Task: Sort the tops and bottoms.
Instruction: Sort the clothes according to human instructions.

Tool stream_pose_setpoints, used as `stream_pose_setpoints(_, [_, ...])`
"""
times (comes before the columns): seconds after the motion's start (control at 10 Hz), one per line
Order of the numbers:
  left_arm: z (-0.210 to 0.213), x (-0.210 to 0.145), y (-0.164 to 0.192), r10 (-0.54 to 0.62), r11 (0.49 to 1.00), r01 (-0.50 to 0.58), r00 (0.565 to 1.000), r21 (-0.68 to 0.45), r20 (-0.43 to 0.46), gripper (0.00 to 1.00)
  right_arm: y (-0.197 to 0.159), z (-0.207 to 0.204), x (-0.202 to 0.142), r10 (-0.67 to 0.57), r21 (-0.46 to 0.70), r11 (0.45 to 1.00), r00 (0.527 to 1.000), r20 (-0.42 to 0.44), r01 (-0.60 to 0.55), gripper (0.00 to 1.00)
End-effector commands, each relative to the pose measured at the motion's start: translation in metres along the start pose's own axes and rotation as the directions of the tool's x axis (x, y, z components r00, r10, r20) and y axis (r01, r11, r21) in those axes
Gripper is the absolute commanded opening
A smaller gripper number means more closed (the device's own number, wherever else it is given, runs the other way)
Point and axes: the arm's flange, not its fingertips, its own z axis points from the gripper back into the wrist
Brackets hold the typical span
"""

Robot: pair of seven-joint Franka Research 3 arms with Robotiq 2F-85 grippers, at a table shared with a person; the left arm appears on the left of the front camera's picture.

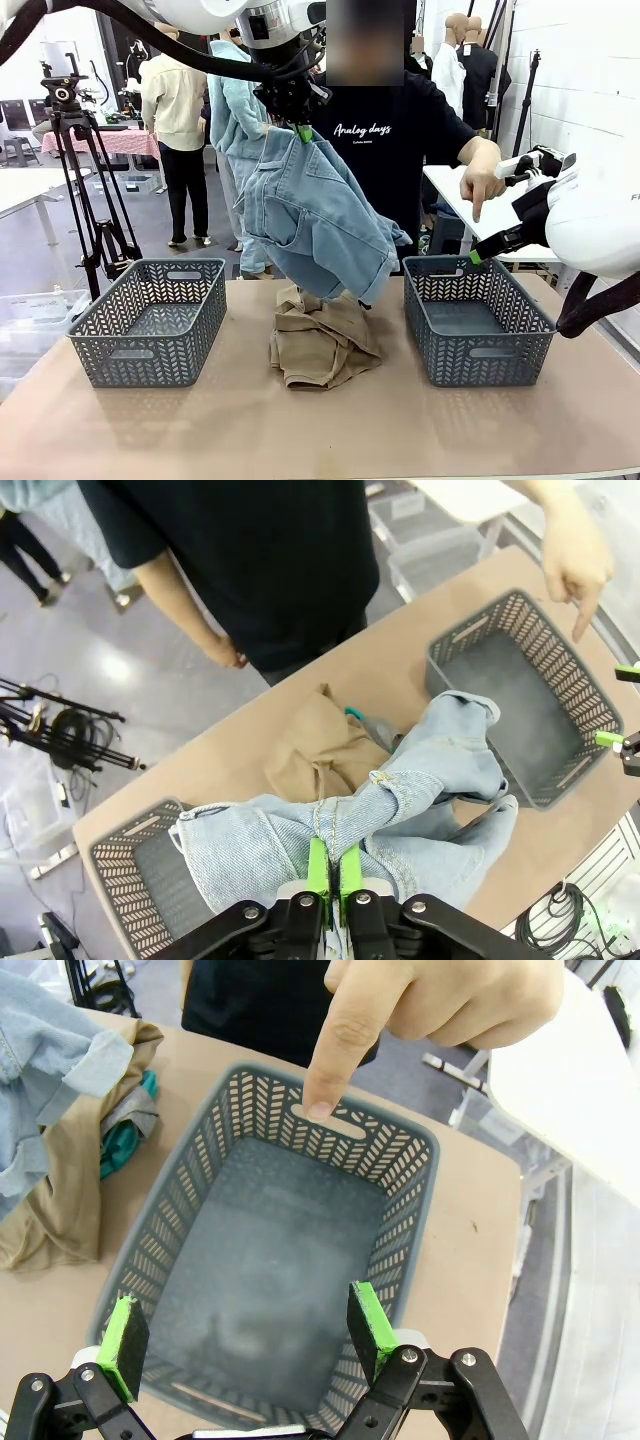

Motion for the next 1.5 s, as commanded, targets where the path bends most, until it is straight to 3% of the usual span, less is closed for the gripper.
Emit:
stream_pose_setpoints(0.0, [0.005,-0.003,0.002,0.013,1.0,-0.013,1.0,-0.015,0.022,0.0,-0.002,-0.001,-0.001,-0.002,0.005,1.0,1.0,0.008,0.002,1.0])
stream_pose_setpoints(0.5, [0.005,-0.003,0.002,0.013,1.0,-0.013,1.0,-0.015,0.022,0.0,0.0,0.0,0.0,0.0,0.0,1.0,1.0,0.0,0.0,1.0])
stream_pose_setpoints(0.9, [0.005,-0.003,0.002,0.013,1.0,-0.013,1.0,-0.015,0.022,0.0,-0.014,0.074,-0.02,0.014,-0.072,0.997,1.0,0.026,-0.012,1.0])
stream_pose_setpoints(1.2, [0.005,-0.003,0.002,0.013,1.0,-0.013,1.0,-0.015,0.022,0.0,-0.036,0.128,-0.052,-0.018,-0.084,0.996,0.999,-0.039,0.015,1.0])
stream_pose_setpoints(1.4, [0.005,-0.003,0.002,0.013,1.0,-0.013,1.0,-0.015,0.022,0.0,-0.045,0.138,-0.071,-0.057,-0.087,0.995,0.997,-0.059,0.052,1.0])
